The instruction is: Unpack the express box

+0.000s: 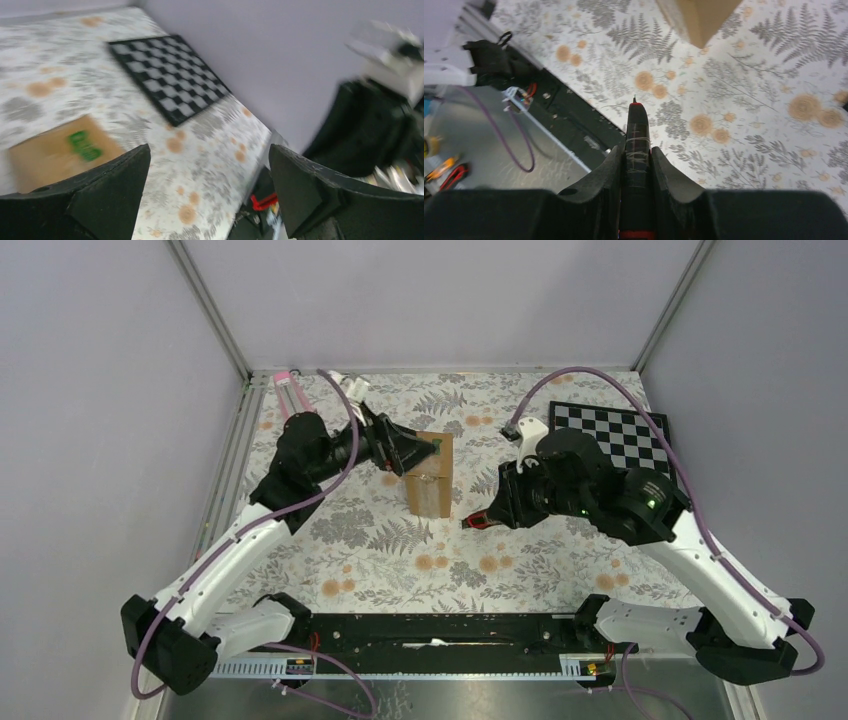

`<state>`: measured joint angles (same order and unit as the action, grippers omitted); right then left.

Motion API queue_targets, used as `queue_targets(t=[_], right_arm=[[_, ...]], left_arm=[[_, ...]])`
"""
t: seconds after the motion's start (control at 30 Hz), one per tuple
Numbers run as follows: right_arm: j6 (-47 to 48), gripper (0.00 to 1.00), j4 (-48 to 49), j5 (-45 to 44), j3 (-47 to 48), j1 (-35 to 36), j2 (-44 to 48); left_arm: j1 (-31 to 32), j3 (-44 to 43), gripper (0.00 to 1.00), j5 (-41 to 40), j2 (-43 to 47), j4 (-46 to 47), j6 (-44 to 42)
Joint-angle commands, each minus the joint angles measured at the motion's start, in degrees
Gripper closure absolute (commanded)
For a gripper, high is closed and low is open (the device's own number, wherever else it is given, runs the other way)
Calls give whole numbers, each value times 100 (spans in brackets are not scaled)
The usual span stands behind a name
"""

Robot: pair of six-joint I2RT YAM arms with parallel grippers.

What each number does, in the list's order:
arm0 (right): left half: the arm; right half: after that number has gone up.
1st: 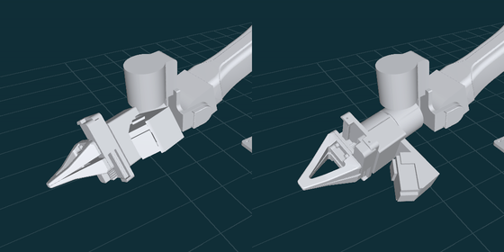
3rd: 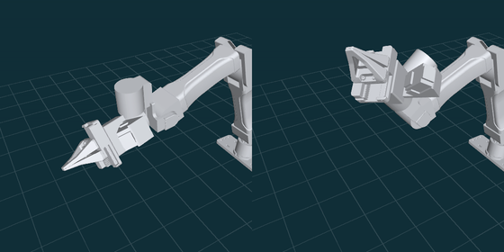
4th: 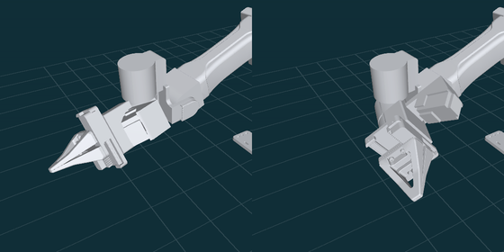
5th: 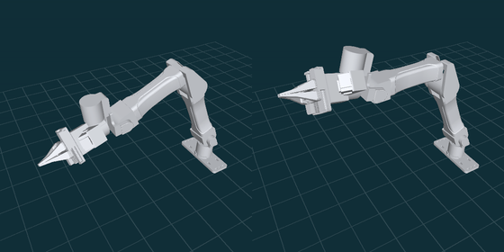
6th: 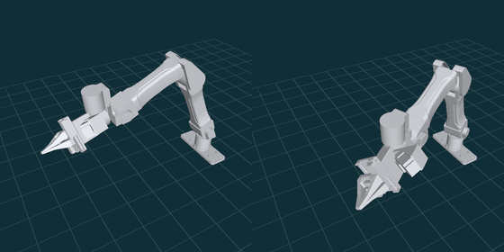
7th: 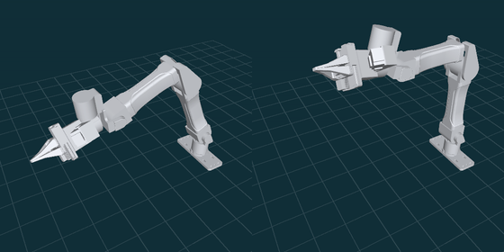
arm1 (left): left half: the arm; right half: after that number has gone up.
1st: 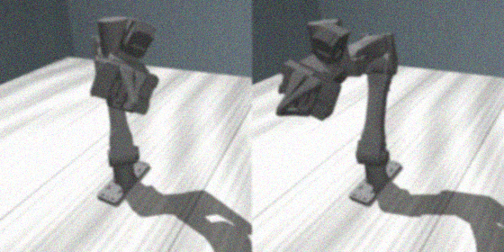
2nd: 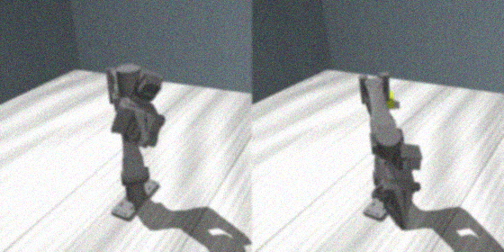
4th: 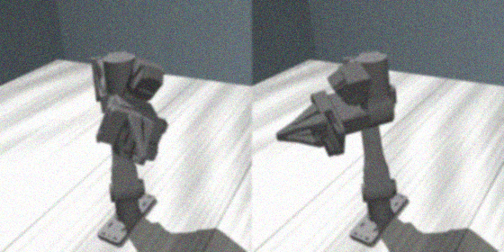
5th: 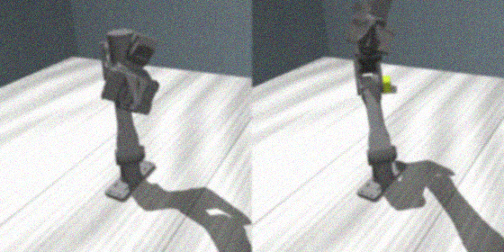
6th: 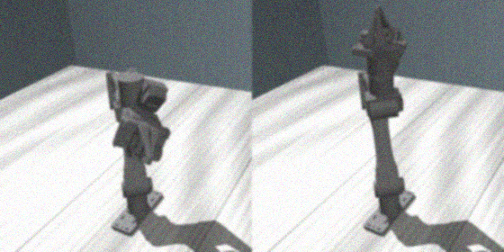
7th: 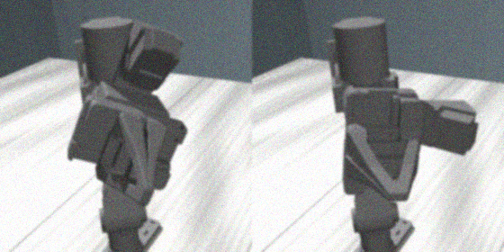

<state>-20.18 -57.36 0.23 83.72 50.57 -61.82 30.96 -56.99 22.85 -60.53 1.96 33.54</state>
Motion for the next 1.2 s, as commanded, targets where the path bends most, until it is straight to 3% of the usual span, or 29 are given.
queue_targets(t=[0.0, 0.27, 0.43, 0.8, 0.97, 1.1, 1.17], right_arm=[[-19, 100, 28, 908, 395, -31, 284], [-144, 100, 16, 1391, 806, -29, 373], [-162, 100, 23, 1571, 907, -29, 334], [-139, 100, 99, 1733, 1039, -29, 235], [-134, 100, 159, 1697, 1012, -29, 203], [-141, 100, 235, 1679, 998, -27, 183], [-132, 100, 250, 1616, 983, -29, 174]], left_arm=[[97, -37, 6, 3142, -291, 1196, -293], [778, 692, 6, 4731, -753, 4728, 1671], [1096, 734, 10, 4955, -1179, 5595, 2295], [1383, 623, 19, 5014, -1603, 5415, 2213], [1498, 474, 28, 5010, -1801, 5421, 2258], [1543, 453, 38, 4976, -1876, 5366, 2245], [1569, 446, 53, 4947, -1925, 5351, 2244]])
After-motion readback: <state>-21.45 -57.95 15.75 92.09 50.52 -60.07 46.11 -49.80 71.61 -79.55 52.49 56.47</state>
